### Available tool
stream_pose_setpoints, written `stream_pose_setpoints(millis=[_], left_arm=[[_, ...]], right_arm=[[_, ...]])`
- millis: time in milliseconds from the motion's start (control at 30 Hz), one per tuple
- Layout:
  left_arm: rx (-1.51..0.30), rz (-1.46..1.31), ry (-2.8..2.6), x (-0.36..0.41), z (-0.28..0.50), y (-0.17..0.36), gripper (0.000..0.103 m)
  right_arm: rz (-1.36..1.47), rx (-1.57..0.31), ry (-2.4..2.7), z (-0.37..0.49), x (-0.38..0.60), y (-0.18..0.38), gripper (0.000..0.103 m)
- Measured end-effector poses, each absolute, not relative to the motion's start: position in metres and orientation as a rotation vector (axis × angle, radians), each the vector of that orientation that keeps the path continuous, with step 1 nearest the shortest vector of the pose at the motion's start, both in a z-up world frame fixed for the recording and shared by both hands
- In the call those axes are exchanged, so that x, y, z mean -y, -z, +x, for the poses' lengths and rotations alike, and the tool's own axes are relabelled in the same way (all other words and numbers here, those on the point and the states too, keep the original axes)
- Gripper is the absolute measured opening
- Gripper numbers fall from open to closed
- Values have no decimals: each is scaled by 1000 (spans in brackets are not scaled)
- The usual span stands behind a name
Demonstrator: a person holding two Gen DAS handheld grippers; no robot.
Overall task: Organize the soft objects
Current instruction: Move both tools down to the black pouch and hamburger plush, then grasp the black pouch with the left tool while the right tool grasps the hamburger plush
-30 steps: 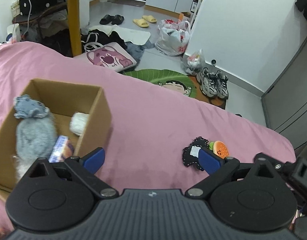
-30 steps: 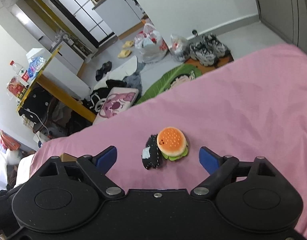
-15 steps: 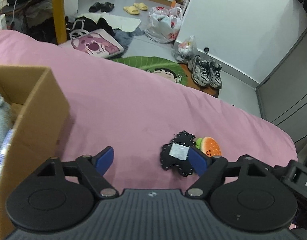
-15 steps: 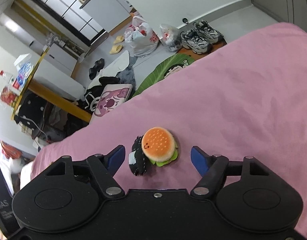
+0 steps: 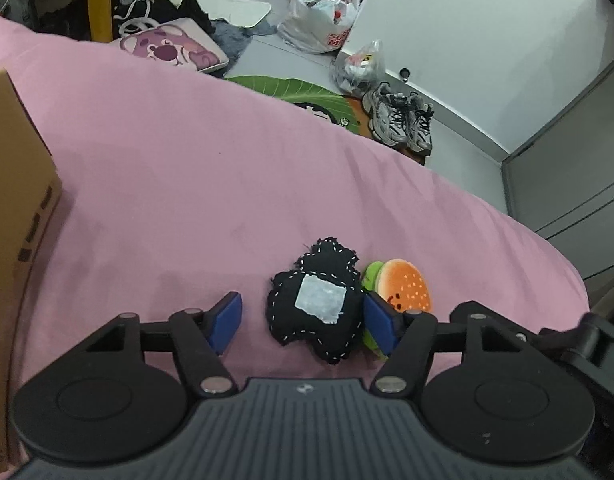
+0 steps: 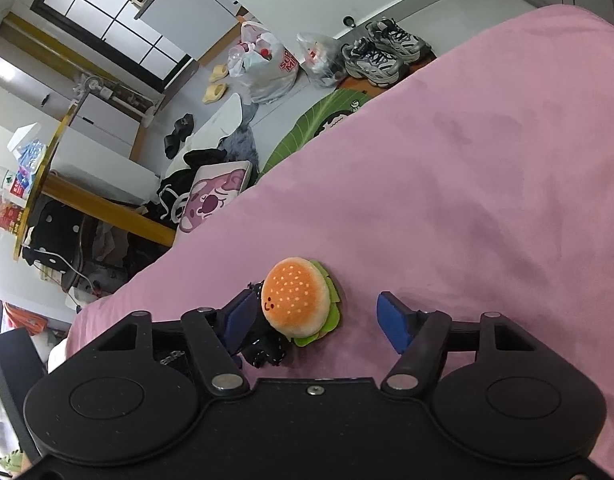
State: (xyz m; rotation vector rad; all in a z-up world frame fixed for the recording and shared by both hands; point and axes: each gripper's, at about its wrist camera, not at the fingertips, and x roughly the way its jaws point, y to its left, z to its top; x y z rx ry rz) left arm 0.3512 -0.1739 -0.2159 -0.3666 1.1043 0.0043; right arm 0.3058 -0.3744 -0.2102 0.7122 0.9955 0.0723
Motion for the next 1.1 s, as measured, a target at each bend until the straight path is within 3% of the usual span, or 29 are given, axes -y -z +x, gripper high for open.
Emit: stream_pose_setpoints(millis=[67, 133, 233, 567, 633, 667, 700, 1100], left_arm=[[-1097, -378, -11, 173, 354, 218, 61], [-1090, -388, -18, 171, 355, 219, 41], [-1082, -420, -29, 164, 356, 217, 32], [-1051, -438, -56, 142, 347, 198, 30], [-1044, -430, -69, 137, 345, 194, 30], [-1044, -429, -70, 135, 345, 193, 30], [-1044, -428, -72, 133, 343, 191, 30], [-1005, -409, -45, 123, 321, 156, 30]], right_arm=[[714, -993, -71, 308, 374, 213, 67], [717, -999, -71, 310, 373, 216, 66], [710, -993, -85, 313, 370, 218, 66], [574, -1053, -126, 330, 335, 228, 67], [536, -1060, -123, 329, 331, 227, 60], [517, -1064, -119, 329, 331, 228, 45], [497, -1074, -113, 328, 330, 228, 42], [476, -1028, -138, 301, 326, 205, 39]])
